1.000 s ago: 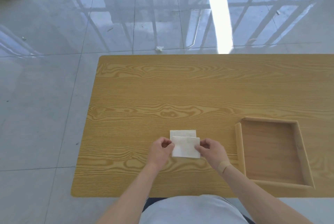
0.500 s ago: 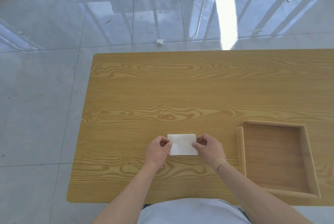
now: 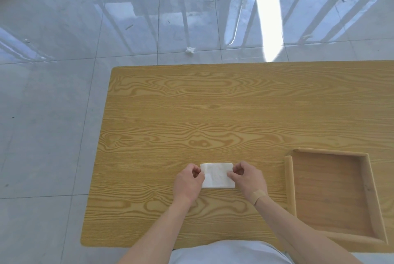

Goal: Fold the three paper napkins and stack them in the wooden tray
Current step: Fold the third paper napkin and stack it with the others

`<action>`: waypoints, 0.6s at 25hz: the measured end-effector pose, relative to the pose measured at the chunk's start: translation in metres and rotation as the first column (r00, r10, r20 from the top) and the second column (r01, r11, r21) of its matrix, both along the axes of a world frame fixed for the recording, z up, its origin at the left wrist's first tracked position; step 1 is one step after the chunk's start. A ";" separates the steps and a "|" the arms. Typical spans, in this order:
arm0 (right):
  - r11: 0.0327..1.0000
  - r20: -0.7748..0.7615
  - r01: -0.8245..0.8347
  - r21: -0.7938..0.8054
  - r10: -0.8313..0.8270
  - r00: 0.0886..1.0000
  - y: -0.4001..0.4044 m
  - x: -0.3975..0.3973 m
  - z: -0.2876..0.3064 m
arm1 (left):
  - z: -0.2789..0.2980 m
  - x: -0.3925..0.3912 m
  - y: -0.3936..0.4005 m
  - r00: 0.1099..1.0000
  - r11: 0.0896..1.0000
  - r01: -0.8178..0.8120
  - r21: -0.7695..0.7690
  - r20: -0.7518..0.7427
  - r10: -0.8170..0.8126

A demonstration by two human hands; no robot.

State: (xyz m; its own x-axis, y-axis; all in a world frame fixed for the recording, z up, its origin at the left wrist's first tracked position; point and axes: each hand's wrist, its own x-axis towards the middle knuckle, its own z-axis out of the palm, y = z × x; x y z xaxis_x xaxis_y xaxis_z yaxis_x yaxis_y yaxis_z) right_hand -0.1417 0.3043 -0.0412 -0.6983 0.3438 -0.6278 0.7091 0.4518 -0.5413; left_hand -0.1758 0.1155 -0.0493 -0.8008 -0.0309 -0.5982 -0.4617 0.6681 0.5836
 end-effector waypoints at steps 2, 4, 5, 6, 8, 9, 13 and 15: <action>1.000 0.006 -0.021 0.018 0.021 1.000 0.000 -0.001 0.000 | 0.001 0.000 0.000 1.000 0.999 0.018 -0.033 -0.014 -0.018; 0.999 0.008 -0.025 0.023 0.025 1.000 0.000 -0.002 0.001 | 0.000 0.000 0.001 1.000 0.999 0.017 -0.036 -0.022 -0.018; 1.000 0.007 -0.023 0.019 0.023 1.000 0.000 -0.003 0.001 | 0.001 0.000 0.001 1.000 1.000 0.003 -0.027 -0.017 -0.003; 1.000 0.005 -0.020 0.012 0.020 1.000 0.001 -0.004 0.000 | 0.001 0.000 0.001 1.000 1.000 -0.016 -0.016 -0.008 0.016; 1.000 0.003 -0.009 -0.004 0.009 1.000 0.001 -0.004 0.000 | 0.001 -0.001 0.000 0.999 0.999 -0.046 0.000 0.005 0.046; 1.000 0.002 -0.006 -0.009 0.006 1.000 0.001 -0.004 0.000 | 0.001 -0.001 0.000 0.999 0.999 -0.054 0.003 0.006 0.054; 1.000 -0.003 -0.022 0.004 0.022 1.000 -0.001 -0.003 -0.002 | 0.003 -0.001 -0.001 1.000 0.999 0.011 -0.050 -0.020 -0.012; 1.000 0.000 -0.021 0.018 0.021 1.000 -0.002 -0.004 -0.002 | 0.004 -0.002 0.001 0.998 0.995 0.045 -0.088 -0.029 -0.048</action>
State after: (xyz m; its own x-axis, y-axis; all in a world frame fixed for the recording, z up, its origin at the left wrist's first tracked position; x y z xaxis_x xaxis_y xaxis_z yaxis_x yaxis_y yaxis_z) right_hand -0.1454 0.3021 -0.0436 -0.7055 0.3404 -0.6216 0.6993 0.4764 -0.5329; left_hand -0.1775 0.1165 -0.0452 -0.8208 -0.0439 -0.5696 -0.4112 0.7376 0.5356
